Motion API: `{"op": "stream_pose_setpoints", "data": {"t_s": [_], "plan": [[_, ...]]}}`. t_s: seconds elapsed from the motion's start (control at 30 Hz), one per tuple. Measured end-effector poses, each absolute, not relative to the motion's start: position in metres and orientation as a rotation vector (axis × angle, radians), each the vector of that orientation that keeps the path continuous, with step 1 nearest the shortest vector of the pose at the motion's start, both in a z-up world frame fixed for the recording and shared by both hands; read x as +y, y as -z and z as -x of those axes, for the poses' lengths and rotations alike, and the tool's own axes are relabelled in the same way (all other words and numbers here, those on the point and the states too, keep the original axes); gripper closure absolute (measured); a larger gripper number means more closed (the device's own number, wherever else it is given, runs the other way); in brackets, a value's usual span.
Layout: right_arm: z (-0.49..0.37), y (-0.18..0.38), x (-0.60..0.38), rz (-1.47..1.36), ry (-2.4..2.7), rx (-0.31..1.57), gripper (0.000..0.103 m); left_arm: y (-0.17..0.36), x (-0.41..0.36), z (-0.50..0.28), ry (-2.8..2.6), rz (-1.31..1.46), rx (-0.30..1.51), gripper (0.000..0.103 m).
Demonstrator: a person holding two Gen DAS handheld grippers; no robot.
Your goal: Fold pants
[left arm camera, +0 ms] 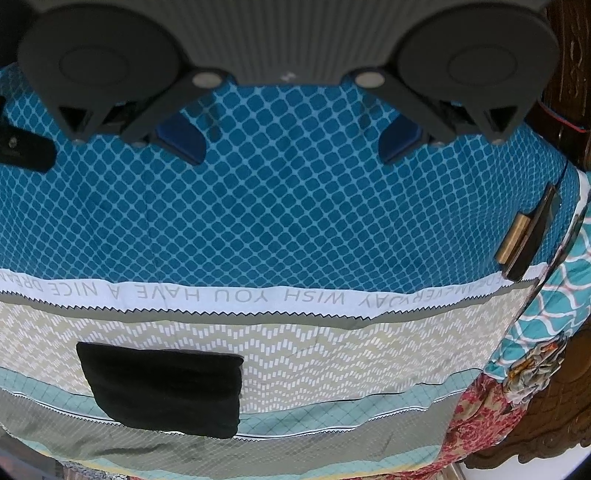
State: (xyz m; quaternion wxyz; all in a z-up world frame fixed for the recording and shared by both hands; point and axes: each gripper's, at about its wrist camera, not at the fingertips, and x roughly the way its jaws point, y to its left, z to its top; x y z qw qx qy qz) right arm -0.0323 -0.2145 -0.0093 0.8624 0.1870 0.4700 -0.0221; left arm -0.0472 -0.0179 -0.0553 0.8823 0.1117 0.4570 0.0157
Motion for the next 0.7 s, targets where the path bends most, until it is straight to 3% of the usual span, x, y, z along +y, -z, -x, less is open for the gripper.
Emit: {"op": "stream_pose_setpoints", "data": {"t_s": [0.7], "plan": [[0.0343,0.0102,-0.2143,-0.394,0.046,0.984,0.000,0.0536,-0.0190,0.0491,-0.004,-0.222,0.941,0.000]]}}
